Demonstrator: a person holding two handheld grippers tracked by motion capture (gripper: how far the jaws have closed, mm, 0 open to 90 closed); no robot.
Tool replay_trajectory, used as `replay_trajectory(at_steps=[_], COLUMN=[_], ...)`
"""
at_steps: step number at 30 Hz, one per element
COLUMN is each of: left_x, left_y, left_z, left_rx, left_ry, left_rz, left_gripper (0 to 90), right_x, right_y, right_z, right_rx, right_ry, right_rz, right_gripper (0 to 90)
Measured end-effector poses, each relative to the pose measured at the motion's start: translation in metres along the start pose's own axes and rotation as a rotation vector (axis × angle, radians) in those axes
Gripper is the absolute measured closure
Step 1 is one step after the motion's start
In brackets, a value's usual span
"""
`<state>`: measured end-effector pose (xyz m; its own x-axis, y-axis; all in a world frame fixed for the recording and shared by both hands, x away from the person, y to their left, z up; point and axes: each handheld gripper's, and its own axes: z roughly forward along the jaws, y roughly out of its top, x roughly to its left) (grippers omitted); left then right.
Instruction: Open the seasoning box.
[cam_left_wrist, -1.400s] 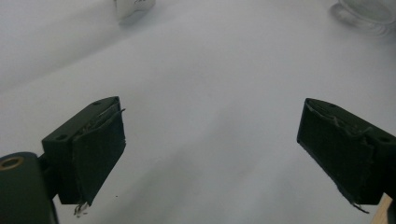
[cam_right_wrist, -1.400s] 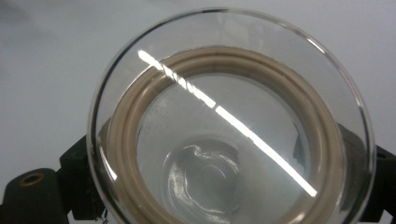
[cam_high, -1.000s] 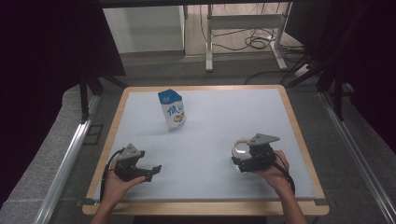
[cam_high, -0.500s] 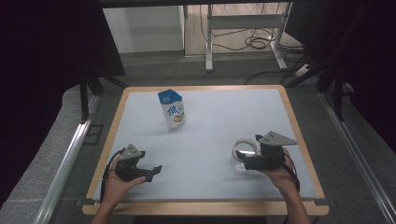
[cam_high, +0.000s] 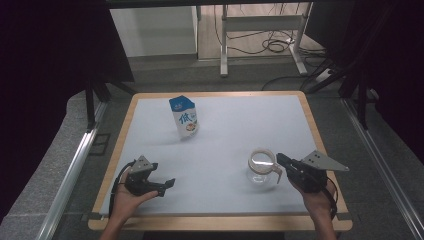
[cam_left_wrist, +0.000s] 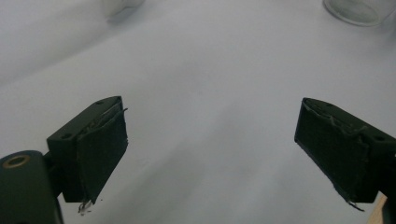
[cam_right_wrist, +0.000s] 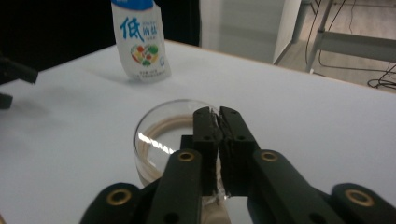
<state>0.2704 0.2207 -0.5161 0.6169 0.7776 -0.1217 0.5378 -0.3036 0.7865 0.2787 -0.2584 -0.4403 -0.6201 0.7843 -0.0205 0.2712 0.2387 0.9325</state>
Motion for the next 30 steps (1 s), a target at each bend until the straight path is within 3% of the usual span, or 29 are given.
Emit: replay_trajectory(at_steps=[8, 15, 19, 30], left_x=[0.003, -0.002, -0.003, -0.004], left_y=[0.001, 0.004, 0.004, 0.004], left_z=[0.0, 0.004, 0.006, 0.007], left_rx=[-0.011, -0.008, -0.003, -0.009], left_ry=[-0.012, -0.018, -0.025, -0.03], left_rz=[-0.018, -0.001, 0.0, -0.006], left_gripper=[11.1, 11.9, 11.9, 13.0], right_x=[0.001, -0.003, -0.006, -0.002], right_y=[-0.009, -0.014, -0.014, -0.019], right_z=[-0.003, -0.01, -0.015, 0.002], right_rx=[0.029, 0.04, 0.025, 0.056], right_ry=[0.019, 0.006, 0.011, 0.027], right_rz=[-0.012, -0.039, -0.027, -0.044], right_gripper=[90.0, 90.0, 90.0, 90.0])
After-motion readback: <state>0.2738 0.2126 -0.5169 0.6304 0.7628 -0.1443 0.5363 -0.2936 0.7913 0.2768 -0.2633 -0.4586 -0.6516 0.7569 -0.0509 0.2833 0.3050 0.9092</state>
